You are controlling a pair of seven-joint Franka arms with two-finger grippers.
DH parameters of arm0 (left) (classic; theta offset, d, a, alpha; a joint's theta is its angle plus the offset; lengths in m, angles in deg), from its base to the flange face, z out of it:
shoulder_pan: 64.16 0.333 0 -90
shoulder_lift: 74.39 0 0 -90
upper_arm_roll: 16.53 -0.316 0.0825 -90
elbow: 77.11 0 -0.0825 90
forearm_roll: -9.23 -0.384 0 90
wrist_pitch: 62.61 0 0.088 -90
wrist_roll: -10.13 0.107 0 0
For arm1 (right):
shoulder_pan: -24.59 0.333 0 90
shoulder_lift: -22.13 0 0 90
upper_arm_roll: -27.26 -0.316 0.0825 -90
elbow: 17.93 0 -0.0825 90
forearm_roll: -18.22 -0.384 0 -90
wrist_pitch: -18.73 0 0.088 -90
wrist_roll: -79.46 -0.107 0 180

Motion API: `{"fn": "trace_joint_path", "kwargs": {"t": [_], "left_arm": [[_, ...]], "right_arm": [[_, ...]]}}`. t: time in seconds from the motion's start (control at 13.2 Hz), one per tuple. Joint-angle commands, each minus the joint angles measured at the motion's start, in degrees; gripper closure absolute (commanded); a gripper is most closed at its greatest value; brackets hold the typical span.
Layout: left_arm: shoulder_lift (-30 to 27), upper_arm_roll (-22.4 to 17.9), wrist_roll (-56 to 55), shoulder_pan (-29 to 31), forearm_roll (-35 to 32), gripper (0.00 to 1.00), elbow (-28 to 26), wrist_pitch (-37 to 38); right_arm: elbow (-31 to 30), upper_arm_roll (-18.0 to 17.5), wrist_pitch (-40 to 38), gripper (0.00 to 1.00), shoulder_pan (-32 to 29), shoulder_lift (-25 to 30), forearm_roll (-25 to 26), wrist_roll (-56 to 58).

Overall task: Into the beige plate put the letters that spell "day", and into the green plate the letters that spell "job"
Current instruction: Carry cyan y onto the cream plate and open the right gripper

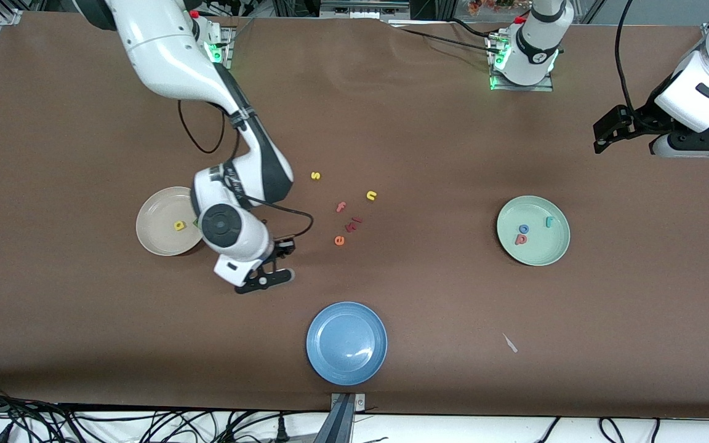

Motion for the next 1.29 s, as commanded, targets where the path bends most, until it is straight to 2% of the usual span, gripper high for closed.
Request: {"fn": "trace_joint_path", "kwargs": {"t": [0.0, 0.15, 0.23, 0.46, 0.68, 0.76, 0.84, 0.91, 1.22], "left_arm": [[-0.33, -0.43, 1.29, -0.27, 0.37, 0.00, 0.06, 0.50], [-0.33, -0.43, 1.29, -0.27, 0.37, 0.00, 0.06, 0.58], [-0.33, -0.43, 1.20, -0.27, 0.37, 0.00, 0.06, 0.58], [-0.33, -0.43, 1.20, -0.18, 0.37, 0.00, 0.06, 0.58], [-0.33, -0.43, 1.20, -0.18, 0.37, 0.00, 0.06, 0.58], [-0.33, -0.43, 1.20, -0.18, 0.37, 0.00, 0.06, 0.58], [-0.33, -0.43, 1.20, -0.18, 0.37, 0.00, 0.06, 0.58], [-0.33, -0.43, 1.20, -0.18, 0.37, 0.00, 0.06, 0.58], [-0.33, -0.43, 1.20, -0.18, 0.37, 0.00, 0.06, 0.58]], "right_arm": [[-14.15, 0.54, 3.51, 0.99, -3.06, 9.05, -1.17, 7.83], [-25.14, 2.12, 9.13, 0.99, -4.47, 15.56, -1.17, 13.80], [-28.67, 3.52, 9.68, 0.99, -4.48, 17.86, -1.17, 15.92], [-37.65, 7.57, 11.96, 0.99, -4.48, 23.31, -1.17, 20.15], [-41.54, 12.05, 12.76, 0.99, -4.65, 23.51, -1.17, 25.33], [-41.28, 12.67, 12.85, 0.93, -5.09, 22.98, -1.17, 25.52], [-40.06, 12.68, 12.50, 0.25, -5.79, 22.02, -1.17, 24.30], [-38.13, 12.68, 11.63, 0.00, -5.88, 21.14, -1.17, 23.77], [-30.84, 11.98, 6.45, 0.00, -5.27, 19.46, -1.17, 20.07]]}}
